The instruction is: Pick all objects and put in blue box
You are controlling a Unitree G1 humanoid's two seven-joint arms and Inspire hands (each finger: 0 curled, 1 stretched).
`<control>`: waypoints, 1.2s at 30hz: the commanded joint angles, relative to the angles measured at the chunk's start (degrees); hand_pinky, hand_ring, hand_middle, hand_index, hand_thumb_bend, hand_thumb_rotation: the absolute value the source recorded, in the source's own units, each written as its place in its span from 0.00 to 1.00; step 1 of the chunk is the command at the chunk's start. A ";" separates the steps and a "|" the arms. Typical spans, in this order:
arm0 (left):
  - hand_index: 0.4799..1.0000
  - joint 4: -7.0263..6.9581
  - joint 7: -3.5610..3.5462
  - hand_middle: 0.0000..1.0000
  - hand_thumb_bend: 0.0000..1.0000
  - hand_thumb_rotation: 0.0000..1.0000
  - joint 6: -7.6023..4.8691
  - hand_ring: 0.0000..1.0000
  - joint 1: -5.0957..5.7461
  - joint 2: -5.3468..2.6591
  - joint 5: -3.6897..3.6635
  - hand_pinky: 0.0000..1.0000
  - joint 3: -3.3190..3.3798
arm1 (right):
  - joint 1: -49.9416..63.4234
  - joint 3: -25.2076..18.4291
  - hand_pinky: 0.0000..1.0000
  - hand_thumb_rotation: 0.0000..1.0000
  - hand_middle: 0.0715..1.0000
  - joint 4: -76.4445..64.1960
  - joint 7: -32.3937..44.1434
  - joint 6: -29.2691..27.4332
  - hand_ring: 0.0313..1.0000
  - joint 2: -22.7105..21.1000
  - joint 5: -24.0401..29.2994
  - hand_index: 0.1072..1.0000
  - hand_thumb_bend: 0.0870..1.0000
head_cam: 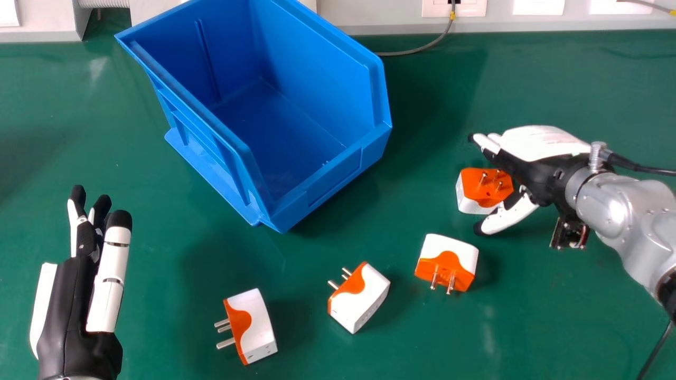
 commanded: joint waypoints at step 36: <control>1.00 -3.32 -1.00 1.00 0.45 0.88 0.42 1.00 1.76 1.00 -1.12 1.00 1.26 | -6.87 6.95 0.93 0.31 0.98 7.01 -1.27 -0.54 0.97 1.71 -4.79 0.94 0.36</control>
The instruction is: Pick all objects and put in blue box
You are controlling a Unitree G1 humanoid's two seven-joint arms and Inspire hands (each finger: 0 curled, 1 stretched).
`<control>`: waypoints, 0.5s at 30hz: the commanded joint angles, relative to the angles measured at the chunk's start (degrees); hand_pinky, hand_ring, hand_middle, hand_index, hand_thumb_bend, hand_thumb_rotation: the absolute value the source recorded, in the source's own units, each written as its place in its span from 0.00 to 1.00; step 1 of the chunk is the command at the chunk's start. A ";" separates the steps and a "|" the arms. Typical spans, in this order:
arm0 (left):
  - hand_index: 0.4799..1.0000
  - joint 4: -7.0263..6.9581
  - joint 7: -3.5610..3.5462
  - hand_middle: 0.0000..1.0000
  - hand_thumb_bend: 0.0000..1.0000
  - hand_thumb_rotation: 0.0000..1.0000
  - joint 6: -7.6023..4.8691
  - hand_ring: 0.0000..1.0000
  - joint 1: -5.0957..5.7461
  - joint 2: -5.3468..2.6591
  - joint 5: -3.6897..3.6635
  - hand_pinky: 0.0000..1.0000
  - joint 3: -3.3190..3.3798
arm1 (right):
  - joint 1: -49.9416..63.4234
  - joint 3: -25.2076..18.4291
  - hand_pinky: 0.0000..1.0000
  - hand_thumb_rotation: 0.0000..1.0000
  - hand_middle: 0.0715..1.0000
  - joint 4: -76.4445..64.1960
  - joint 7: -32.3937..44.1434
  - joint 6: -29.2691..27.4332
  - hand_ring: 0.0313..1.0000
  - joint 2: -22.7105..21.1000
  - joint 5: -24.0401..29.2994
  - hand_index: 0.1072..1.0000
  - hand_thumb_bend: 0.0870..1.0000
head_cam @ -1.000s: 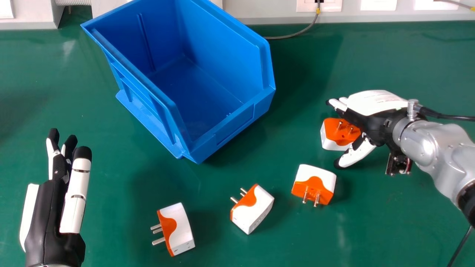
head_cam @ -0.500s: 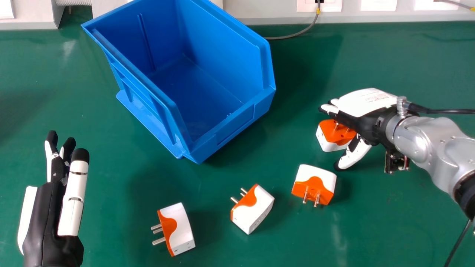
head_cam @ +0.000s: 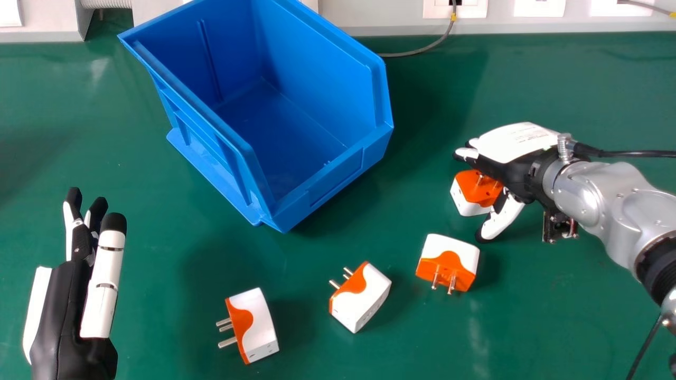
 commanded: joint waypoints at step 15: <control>1.00 -2.23 -0.53 1.00 0.45 0.85 -0.04 1.00 0.35 1.09 -0.92 0.99 1.46 | -3.32 3.82 0.77 0.22 0.81 5.57 -8.59 -1.05 0.82 -0.34 -2.81 0.69 0.37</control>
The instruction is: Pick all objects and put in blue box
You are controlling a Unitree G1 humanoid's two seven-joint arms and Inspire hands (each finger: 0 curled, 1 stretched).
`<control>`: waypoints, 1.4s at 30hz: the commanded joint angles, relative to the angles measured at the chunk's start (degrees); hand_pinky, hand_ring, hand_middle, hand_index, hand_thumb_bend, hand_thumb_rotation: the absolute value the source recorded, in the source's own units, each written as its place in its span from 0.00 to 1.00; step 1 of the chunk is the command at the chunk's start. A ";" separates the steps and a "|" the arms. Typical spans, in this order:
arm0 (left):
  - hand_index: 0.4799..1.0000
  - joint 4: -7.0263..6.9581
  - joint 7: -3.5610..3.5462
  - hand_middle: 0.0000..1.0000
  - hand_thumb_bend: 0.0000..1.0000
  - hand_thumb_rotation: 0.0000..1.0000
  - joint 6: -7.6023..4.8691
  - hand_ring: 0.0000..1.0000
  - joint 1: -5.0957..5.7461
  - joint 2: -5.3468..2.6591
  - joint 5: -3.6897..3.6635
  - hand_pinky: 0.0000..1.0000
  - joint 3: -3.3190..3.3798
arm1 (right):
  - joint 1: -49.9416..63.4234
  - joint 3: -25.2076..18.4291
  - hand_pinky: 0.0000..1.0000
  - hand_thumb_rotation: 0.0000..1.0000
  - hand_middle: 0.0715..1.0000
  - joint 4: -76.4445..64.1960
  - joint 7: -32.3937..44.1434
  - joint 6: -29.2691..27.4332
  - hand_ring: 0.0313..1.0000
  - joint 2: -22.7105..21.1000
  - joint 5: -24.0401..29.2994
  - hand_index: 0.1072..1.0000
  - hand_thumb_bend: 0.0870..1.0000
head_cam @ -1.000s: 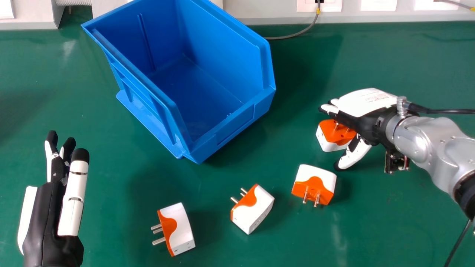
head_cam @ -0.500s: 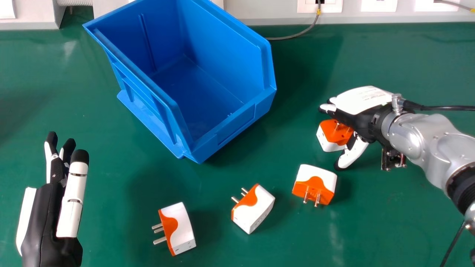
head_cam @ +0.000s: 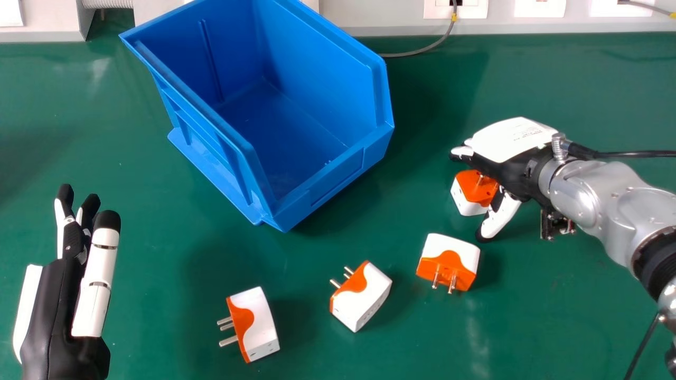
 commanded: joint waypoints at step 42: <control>1.00 -5.44 0.22 1.00 0.45 0.81 1.99 1.00 1.73 0.81 -0.71 0.96 0.78 | -3.33 0.26 0.31 0.00 0.45 7.79 -5.71 0.62 0.44 1.06 0.34 0.43 0.46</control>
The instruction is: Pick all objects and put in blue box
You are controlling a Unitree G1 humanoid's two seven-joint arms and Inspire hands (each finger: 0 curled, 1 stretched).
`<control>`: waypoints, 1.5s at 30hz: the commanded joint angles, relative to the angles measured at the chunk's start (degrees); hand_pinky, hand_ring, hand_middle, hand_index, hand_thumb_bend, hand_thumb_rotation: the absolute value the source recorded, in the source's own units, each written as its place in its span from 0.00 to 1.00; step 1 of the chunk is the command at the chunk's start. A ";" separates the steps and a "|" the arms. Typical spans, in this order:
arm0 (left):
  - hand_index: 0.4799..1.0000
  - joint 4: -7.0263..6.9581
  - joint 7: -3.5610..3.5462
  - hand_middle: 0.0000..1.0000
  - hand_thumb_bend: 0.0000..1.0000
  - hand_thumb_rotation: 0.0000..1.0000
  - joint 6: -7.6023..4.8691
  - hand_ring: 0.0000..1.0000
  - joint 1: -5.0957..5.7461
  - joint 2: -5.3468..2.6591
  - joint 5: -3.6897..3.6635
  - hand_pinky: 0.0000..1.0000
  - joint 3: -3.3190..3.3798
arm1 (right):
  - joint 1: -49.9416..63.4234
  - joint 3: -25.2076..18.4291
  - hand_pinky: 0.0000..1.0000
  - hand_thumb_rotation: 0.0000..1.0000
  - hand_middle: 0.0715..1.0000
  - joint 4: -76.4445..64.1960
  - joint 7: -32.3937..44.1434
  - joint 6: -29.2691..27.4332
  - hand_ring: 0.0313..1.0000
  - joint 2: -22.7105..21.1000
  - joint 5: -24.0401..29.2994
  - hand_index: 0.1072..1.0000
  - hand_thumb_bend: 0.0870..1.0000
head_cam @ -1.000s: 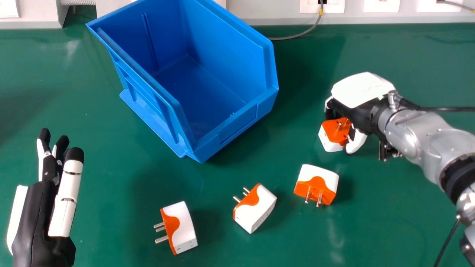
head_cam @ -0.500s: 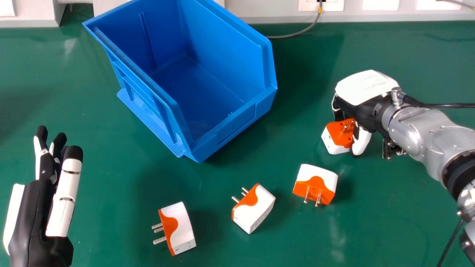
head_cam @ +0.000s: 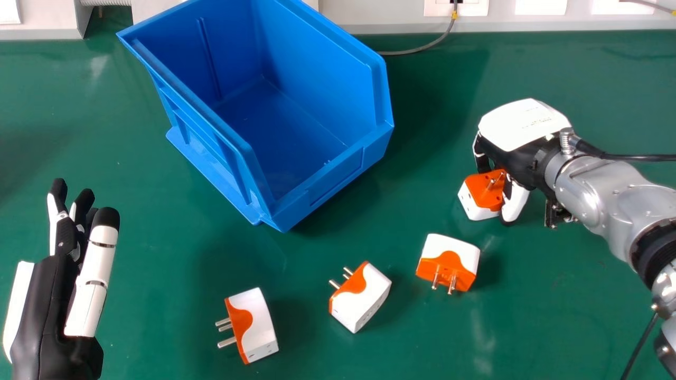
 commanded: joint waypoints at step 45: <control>1.00 -2.88 0.02 1.00 0.42 0.81 1.22 1.00 0.26 -0.25 -0.20 0.96 0.05 | 6.77 -12.80 0.08 0.00 0.44 -22.70 10.69 -0.60 0.40 -10.61 9.36 0.44 0.46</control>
